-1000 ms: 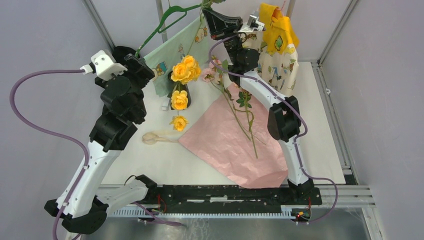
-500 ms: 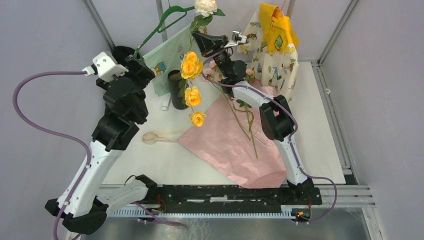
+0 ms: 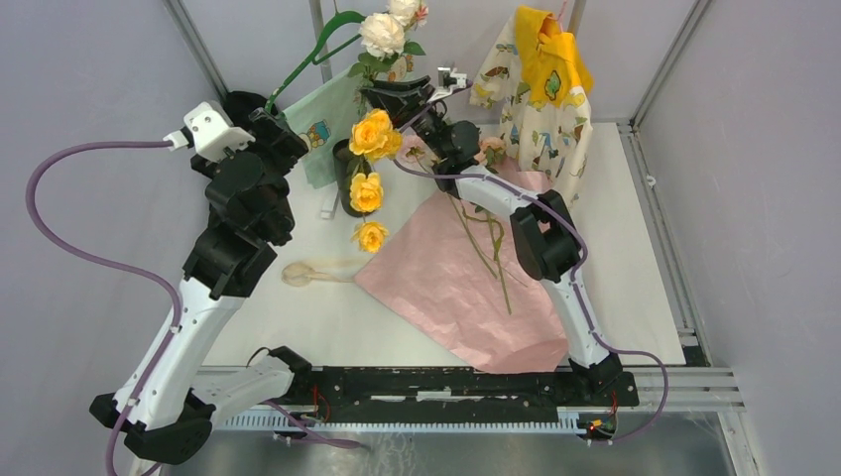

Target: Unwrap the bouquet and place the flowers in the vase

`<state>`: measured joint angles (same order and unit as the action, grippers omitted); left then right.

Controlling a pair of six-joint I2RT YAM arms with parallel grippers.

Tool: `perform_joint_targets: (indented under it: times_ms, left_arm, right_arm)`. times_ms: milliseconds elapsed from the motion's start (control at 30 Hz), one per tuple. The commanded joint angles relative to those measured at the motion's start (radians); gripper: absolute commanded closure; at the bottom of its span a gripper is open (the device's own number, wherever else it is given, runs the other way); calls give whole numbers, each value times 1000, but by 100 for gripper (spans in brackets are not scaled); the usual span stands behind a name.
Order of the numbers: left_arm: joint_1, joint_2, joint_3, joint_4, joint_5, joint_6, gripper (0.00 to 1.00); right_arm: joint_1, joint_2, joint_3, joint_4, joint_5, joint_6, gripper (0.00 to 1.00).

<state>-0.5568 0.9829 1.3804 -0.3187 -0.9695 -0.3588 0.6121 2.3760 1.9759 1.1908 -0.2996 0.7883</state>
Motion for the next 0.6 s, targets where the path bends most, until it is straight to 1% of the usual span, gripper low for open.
perform_joint_targets:
  times_ms: [0, 67, 133, 200, 267, 333, 467, 567]
  left_arm:
    - [-2, 4, 2, 49, -35, 25, 13]
    - [-3, 7, 2, 49, -33, 25, 12]
    - [-2, 9, 4, 49, -33, 25, 12]
    - [-2, 11, 4, 49, -34, 27, 12]
    - [-2, 11, 4, 50, -36, 28, 12]
    - [-2, 12, 3, 49, -40, 29, 12]
    - [-1, 15, 4, 50, -41, 28, 12]
    - [-2, 17, 7, 48, -40, 29, 12]
  right_arm:
    - [7, -41, -14, -7, -75, -30, 45]
    - [7, -65, -47, -3, -70, -42, 32]
    - [6, -94, -91, 0, -56, -60, 13]
    - [3, -131, -146, 8, -32, -80, 2]
    - [0, -167, -185, 17, -22, -95, 2]
    - [-7, -185, -189, 11, -30, -97, 2]
    - [-24, -216, -199, 35, -44, -54, 2]
    - [-45, -272, -284, 83, -26, -34, 2]
